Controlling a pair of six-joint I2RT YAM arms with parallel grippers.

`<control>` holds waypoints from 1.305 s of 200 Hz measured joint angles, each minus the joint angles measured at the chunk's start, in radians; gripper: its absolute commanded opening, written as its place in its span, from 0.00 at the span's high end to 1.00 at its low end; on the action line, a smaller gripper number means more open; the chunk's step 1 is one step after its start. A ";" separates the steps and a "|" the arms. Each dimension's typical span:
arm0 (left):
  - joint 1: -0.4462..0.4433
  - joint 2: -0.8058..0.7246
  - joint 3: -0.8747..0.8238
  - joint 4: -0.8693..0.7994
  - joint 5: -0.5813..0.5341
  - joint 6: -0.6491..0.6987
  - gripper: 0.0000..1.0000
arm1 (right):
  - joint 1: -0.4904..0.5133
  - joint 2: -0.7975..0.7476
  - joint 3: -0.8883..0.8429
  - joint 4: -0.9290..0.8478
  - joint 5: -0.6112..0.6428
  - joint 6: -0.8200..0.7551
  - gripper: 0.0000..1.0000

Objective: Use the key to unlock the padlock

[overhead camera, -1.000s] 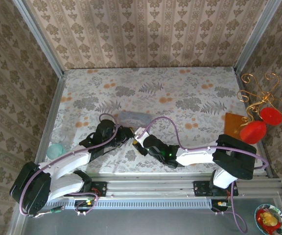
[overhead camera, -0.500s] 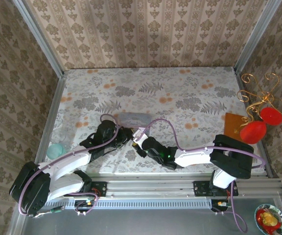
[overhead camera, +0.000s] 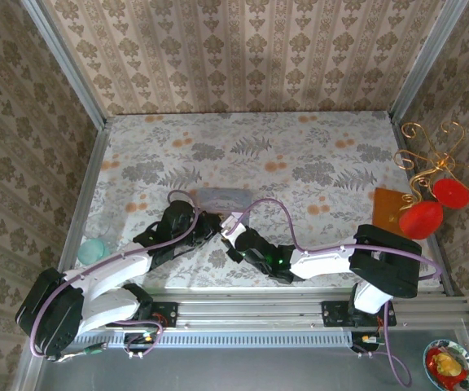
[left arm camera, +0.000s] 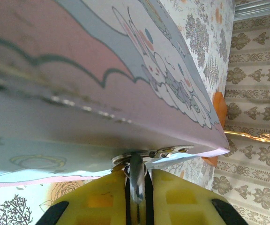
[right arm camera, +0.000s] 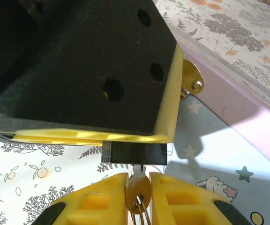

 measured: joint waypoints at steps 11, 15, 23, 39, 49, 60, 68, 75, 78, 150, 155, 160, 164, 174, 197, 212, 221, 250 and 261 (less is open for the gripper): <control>0.000 0.001 0.000 0.000 0.000 0.000 1.00 | -0.001 0.000 0.000 0.000 -0.008 0.015 0.81; 0.000 0.002 0.000 0.000 0.000 0.000 1.00 | -0.004 0.000 0.000 -0.002 -0.019 0.024 0.83; 0.000 0.006 0.000 0.000 0.000 0.001 1.00 | -0.011 0.000 0.000 -0.009 -0.047 0.043 0.87; -0.002 0.022 0.000 -0.001 -0.001 0.008 1.00 | -0.039 0.000 0.004 -0.030 -0.130 0.091 0.90; -0.005 0.032 0.000 -0.002 -0.008 0.016 1.00 | -0.064 0.000 0.003 -0.032 -0.201 0.137 0.91; -0.005 0.042 0.000 -0.002 -0.011 0.023 1.00 | -0.096 0.000 -0.011 -0.011 -0.279 0.196 0.93; -0.006 0.049 0.001 0.002 -0.012 0.027 1.00 | -0.120 0.000 -0.034 0.027 -0.337 0.247 0.94; -0.008 0.056 0.002 0.004 -0.011 0.030 1.00 | -0.138 0.000 -0.056 0.065 -0.383 0.290 0.93; -0.010 0.060 0.002 0.006 -0.011 0.031 1.00 | -0.145 0.001 -0.066 0.082 -0.404 0.308 0.93; -0.018 0.171 0.076 -0.004 -0.040 0.110 1.00 | -0.190 0.005 -0.108 0.089 -0.445 0.467 0.53; -0.018 0.182 0.081 -0.004 -0.043 0.116 1.00 | -0.195 -0.002 -0.116 0.087 -0.445 0.470 0.51; -0.018 0.192 0.085 -0.003 -0.047 0.121 1.00 | -0.200 -0.010 -0.125 0.085 -0.442 0.472 0.50; -0.018 0.202 0.089 -0.003 -0.050 0.127 1.00 | -0.204 -0.018 -0.134 0.084 -0.441 0.478 0.50; -0.018 0.223 0.096 -0.006 -0.060 0.140 1.00 | -0.214 -0.035 -0.151 0.081 -0.439 0.490 0.51; -0.019 0.268 0.146 -0.079 -0.091 0.177 1.00 | -0.251 -0.067 -0.179 0.062 -0.438 0.547 0.52; -0.019 0.285 0.177 -0.107 -0.105 0.195 1.00 | -0.269 -0.080 -0.188 0.057 -0.438 0.583 0.53; -0.019 0.289 0.185 -0.112 -0.109 0.202 0.99 | -0.276 -0.087 -0.190 0.051 -0.438 0.599 0.53; -0.027 0.312 0.192 -0.116 -0.116 0.214 0.92 | -0.277 -0.120 -0.189 0.027 -0.438 0.628 0.53; -0.031 0.321 0.192 -0.116 -0.118 0.215 0.88 | -0.277 -0.130 -0.189 0.023 -0.438 0.633 0.53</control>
